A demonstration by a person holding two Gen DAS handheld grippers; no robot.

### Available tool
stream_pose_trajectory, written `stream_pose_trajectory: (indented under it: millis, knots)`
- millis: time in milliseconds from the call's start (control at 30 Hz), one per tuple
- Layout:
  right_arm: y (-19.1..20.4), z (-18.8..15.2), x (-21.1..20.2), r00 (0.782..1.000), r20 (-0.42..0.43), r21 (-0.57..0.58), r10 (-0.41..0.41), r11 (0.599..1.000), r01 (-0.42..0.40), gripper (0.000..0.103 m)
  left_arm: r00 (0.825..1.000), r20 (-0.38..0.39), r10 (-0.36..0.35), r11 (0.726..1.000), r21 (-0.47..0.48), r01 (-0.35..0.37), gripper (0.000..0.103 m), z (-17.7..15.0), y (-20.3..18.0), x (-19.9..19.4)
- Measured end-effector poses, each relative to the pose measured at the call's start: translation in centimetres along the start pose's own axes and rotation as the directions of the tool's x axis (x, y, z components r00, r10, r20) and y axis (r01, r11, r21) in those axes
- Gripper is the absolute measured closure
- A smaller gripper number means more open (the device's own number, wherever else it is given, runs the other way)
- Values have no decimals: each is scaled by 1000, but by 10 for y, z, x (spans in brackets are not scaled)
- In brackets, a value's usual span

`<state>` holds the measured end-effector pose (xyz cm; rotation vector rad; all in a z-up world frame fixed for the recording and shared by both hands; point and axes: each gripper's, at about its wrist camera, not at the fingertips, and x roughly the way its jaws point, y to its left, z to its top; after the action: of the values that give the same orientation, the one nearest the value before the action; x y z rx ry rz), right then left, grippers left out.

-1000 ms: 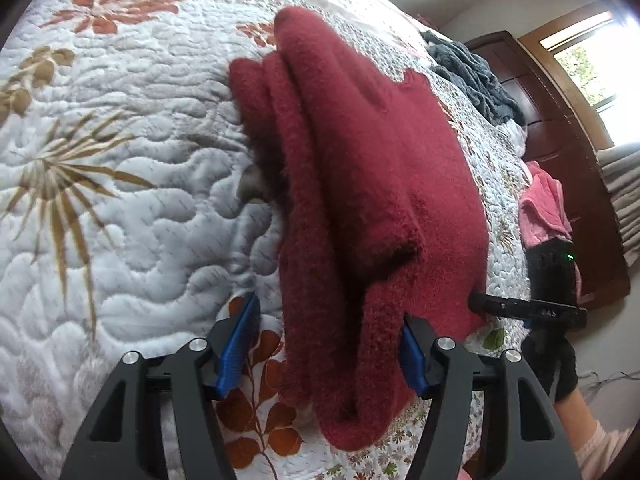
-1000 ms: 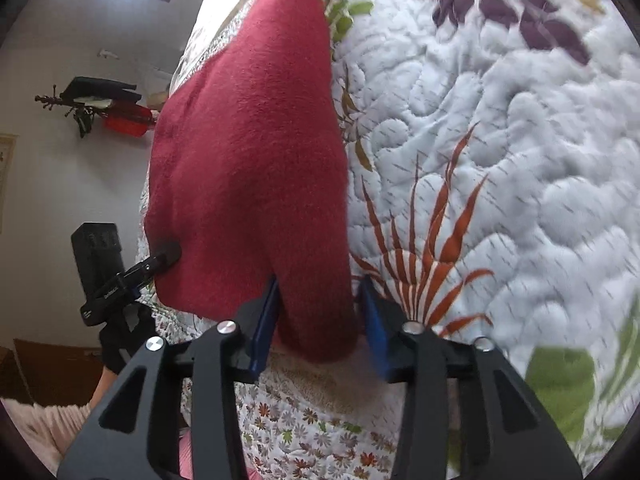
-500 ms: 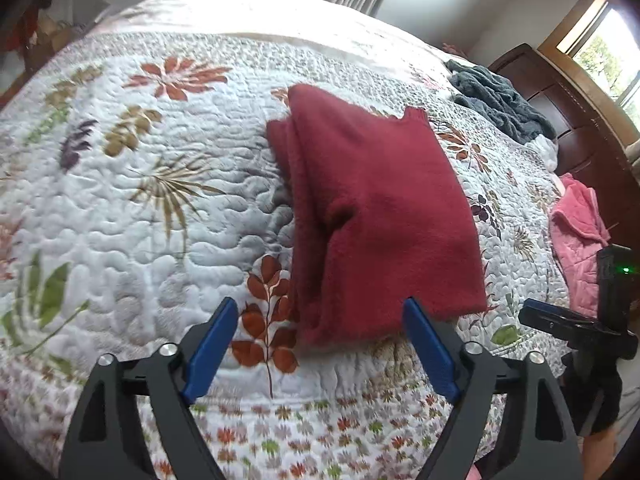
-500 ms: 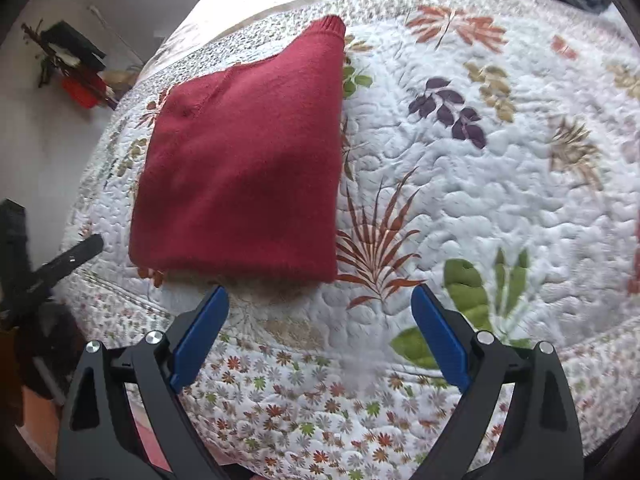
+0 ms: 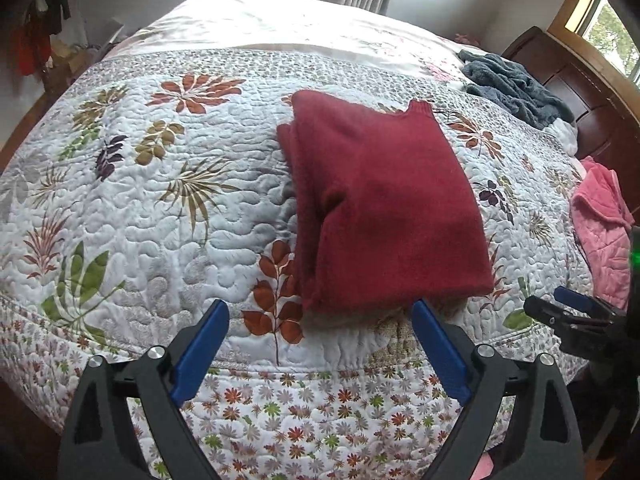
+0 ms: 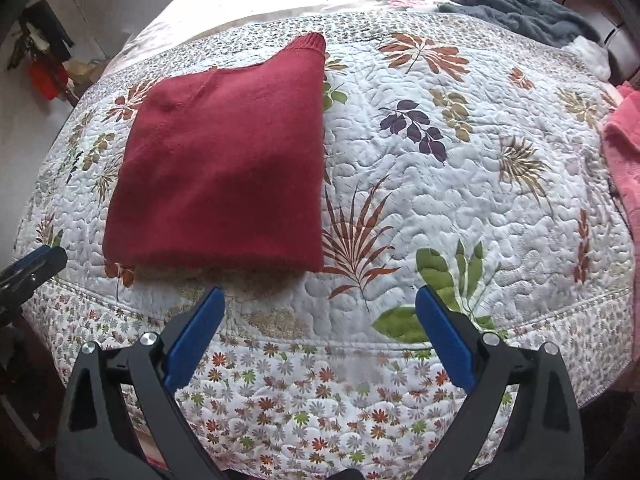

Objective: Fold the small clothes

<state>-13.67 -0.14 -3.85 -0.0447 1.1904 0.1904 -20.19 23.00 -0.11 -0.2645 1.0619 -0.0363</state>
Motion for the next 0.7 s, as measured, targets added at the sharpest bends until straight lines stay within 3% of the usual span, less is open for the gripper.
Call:
stream_pose_trajectory:
  millis: [367, 700]
  knots:
    - [9, 0, -24, 1000, 17, 0, -26, 1000, 26, 6, 996, 6, 92, 995, 45, -92, 10, -4, -10, -17]
    - [8, 0, -36, 999, 33, 20, -33, 999, 32, 5, 994, 8, 105, 993, 48, -105, 9, -4, -17, -28]
